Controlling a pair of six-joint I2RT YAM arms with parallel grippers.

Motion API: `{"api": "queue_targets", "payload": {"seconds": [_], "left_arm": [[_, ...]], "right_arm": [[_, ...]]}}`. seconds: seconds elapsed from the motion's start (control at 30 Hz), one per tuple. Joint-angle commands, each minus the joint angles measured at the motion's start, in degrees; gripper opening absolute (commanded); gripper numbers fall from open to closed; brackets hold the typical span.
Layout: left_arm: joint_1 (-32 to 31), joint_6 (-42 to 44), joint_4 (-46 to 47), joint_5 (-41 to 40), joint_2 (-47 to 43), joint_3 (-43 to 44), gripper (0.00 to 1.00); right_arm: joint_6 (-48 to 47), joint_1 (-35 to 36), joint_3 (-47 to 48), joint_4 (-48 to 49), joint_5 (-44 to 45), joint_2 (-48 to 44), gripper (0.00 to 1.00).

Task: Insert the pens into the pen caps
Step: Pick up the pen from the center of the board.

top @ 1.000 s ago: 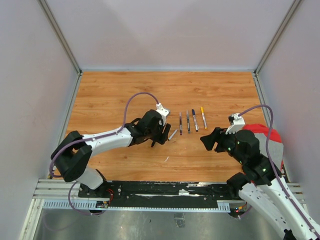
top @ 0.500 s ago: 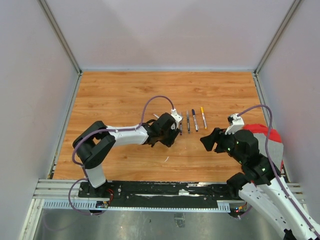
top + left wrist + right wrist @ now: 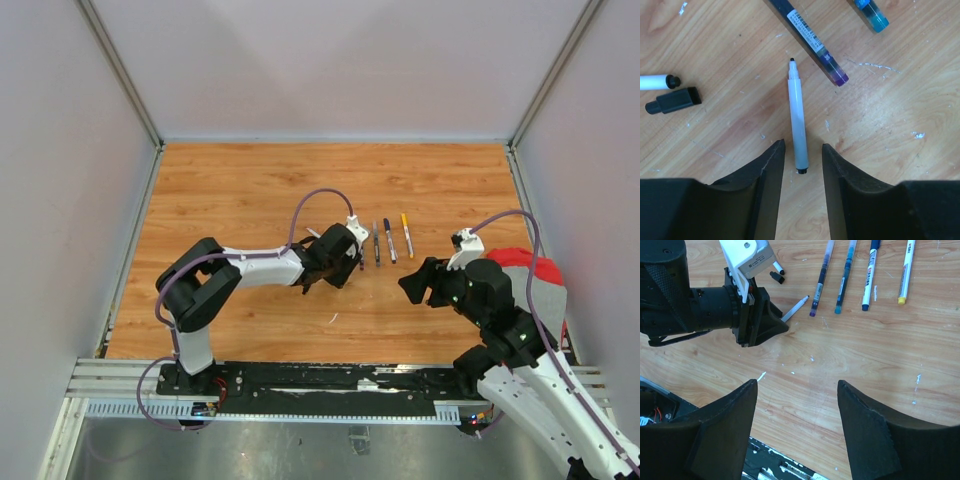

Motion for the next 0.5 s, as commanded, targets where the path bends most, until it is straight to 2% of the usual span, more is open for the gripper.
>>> {"api": "queue_targets", "payload": {"seconds": [0.0, 0.2, 0.47], "left_arm": [[-0.3, 0.64, 0.67, -0.63, 2.52, 0.63, 0.39], [-0.25, -0.08, 2.04, 0.06, 2.71, -0.57, 0.26], [-0.26, -0.08, 2.54, -0.73, 2.4, -1.54, 0.13]], "right_arm": [[0.59, -0.54, -0.16, -0.17, -1.06, -0.04, 0.66], [0.35, -0.57, 0.21, -0.43, -1.26, 0.28, 0.66], [0.82, -0.5, 0.37, -0.67, -1.19, 0.36, 0.66]]}}
